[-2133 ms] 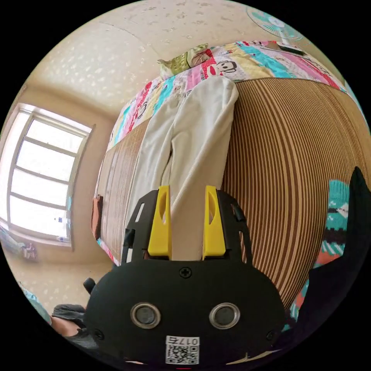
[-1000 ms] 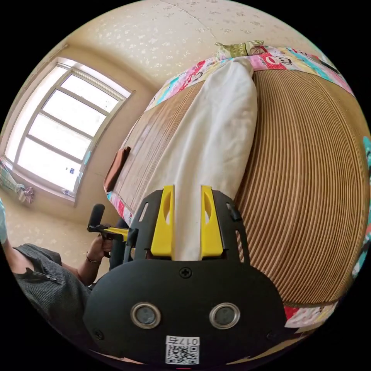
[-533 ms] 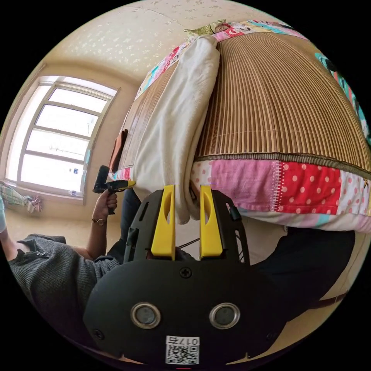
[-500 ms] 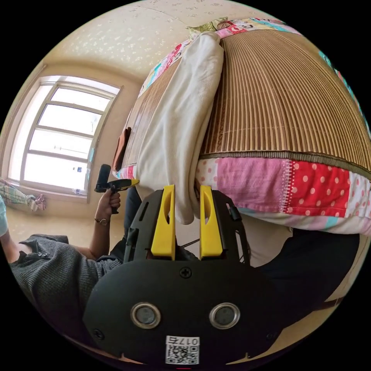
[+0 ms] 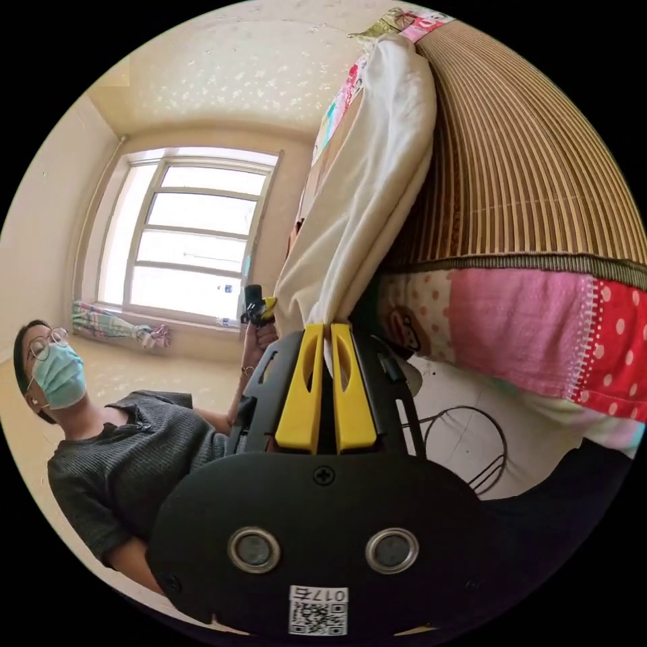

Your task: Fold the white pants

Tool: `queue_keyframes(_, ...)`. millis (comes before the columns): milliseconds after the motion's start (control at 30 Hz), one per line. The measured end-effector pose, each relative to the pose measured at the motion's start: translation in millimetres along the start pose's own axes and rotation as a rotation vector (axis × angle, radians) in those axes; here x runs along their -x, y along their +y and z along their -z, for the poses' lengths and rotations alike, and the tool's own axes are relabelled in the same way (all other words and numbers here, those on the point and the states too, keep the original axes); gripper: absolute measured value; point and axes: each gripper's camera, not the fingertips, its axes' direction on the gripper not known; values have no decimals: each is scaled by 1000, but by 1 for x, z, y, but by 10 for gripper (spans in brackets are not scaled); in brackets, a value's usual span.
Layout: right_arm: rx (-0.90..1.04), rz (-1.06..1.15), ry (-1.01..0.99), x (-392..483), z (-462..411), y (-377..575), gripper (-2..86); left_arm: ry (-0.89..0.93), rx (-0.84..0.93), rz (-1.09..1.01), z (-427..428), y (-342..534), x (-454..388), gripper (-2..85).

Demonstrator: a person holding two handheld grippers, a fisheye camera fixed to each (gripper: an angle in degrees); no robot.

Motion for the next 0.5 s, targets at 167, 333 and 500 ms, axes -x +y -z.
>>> queue_keyframes(167, 93, -113, 153, -23, -9, 19, 24, -350, 153, 193, -30, 4, 24, 31)
queue_keyframes(333, 28, -158, 254, -13, -10, 33, 29, -477, 177, 180, -62, 12, 13, 39)
queue_keyframes(500, 91, -113, 418, 16, -14, 41, 48, -559, 196, 150, -65, 19, 0, 68)
